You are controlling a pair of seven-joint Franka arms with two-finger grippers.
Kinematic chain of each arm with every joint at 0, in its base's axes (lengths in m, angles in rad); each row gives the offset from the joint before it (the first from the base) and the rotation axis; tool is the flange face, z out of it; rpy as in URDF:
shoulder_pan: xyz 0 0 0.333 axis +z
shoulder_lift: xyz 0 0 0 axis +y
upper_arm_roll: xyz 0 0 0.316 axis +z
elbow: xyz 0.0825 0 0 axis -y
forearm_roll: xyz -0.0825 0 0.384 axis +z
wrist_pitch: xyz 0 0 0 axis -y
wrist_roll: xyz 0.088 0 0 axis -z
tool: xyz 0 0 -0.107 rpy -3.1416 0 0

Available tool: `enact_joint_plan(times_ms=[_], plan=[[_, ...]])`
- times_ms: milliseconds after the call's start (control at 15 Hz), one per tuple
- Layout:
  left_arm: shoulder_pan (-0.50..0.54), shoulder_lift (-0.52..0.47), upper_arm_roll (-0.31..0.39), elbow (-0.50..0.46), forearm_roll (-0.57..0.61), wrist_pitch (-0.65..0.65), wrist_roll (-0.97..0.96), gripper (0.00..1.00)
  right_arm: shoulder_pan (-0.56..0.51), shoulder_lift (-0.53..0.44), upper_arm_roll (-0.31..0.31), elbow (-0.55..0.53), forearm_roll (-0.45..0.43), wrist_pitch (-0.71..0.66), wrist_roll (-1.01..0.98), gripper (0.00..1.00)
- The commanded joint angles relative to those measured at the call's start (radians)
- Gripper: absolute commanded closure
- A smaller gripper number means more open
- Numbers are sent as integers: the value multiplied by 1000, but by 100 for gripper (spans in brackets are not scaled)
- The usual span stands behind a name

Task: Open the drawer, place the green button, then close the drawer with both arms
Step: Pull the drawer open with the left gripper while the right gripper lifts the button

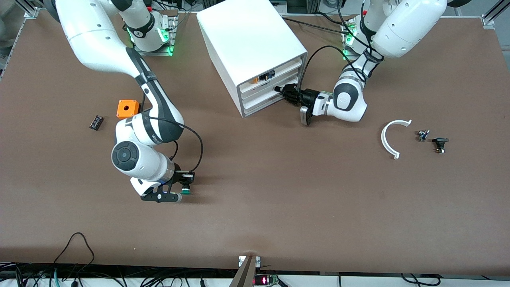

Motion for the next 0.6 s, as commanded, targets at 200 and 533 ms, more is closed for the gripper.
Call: enact_joint_plan(times_ms=[200,533], plan=[[30,-6,-7,8,-27,-5,14,100,13,2,44,161,6,-226,212,100],[59,-3,4,43,-17,-5,11,100,65,-49,36,182,-3,-286,393,100]])
